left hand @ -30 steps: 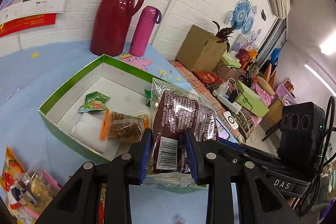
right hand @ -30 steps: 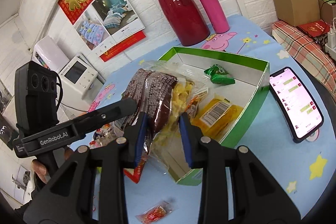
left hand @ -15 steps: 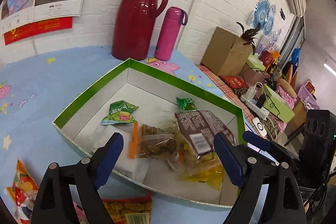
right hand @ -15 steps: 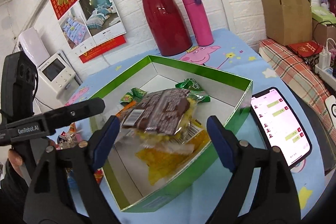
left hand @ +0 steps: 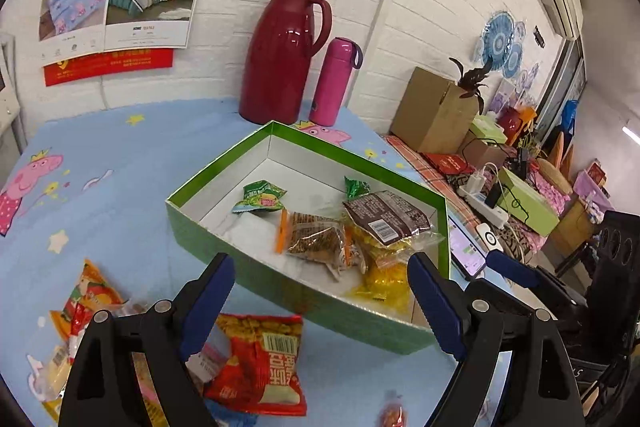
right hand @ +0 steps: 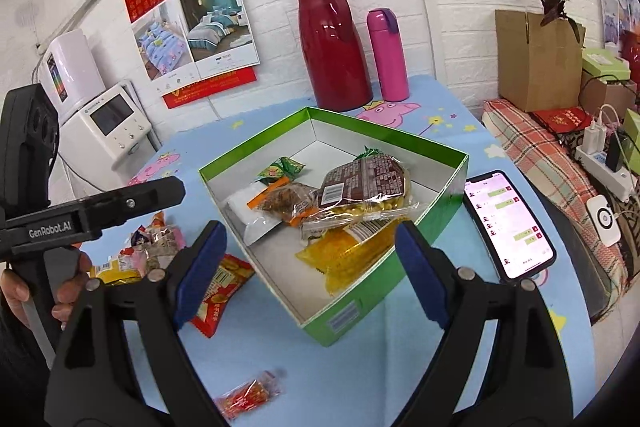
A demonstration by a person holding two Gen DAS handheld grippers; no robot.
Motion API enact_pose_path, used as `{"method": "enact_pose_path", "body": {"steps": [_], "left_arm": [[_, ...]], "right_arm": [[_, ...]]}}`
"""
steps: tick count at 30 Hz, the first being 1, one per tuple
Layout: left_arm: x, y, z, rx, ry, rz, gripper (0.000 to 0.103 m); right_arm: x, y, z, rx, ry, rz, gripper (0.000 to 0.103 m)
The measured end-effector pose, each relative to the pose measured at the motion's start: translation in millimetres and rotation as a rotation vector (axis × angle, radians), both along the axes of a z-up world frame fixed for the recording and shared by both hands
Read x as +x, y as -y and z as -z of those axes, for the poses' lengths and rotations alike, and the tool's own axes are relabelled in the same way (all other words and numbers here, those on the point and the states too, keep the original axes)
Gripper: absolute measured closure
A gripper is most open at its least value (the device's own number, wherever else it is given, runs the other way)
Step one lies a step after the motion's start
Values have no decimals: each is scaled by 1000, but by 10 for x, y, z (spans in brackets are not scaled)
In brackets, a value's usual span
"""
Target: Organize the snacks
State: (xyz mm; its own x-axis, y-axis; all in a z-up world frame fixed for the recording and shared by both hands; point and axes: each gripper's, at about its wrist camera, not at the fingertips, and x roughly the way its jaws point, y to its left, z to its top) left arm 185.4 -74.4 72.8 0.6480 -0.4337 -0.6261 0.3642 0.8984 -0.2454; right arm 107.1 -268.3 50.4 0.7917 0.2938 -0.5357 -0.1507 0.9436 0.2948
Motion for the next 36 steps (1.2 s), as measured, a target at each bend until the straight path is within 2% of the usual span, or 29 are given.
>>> {"method": "enact_pose_path", "body": {"steps": [6,12,14,16,22,25,31,33,34,35,36], "left_arm": [[-380,-170,-10,30,4,-23,13],[-734,-379,85,42,-7,-41,13],[-843,-463,147,56,-15,-43,13],[-936,-551,223,71,-29,-52,13],[-1132,-847,536,97,-96,-91,13],[-1191,-878,630,113,-110,-88,13],[-1300,-880,647,149,-74,-49,14],[-1325,-876,632,161,-59,-40,14],[-1328,-869,626,171,-51,-41,14],[-1325,-853,627,182,-44,-36,14],[-1313,-838,634,190,-42,-28,15]], "right_arm": [[-339,-308,-93,-213,32,44,15],[-609,-477,-38,-271,40,8,13],[-695,-491,18,-255,24,-19,13],[-750,-444,101,-198,-9,-57,13],[-722,-264,500,78,-187,-149,13],[-678,-362,627,77,-226,-144,13],[-576,-704,789,-11,-267,-174,29],[-561,-786,834,-47,-272,-184,43],[-559,-829,852,-65,-274,-195,59],[-554,-855,874,-75,-277,-207,71],[-549,-874,895,-79,-283,-220,75]]}}
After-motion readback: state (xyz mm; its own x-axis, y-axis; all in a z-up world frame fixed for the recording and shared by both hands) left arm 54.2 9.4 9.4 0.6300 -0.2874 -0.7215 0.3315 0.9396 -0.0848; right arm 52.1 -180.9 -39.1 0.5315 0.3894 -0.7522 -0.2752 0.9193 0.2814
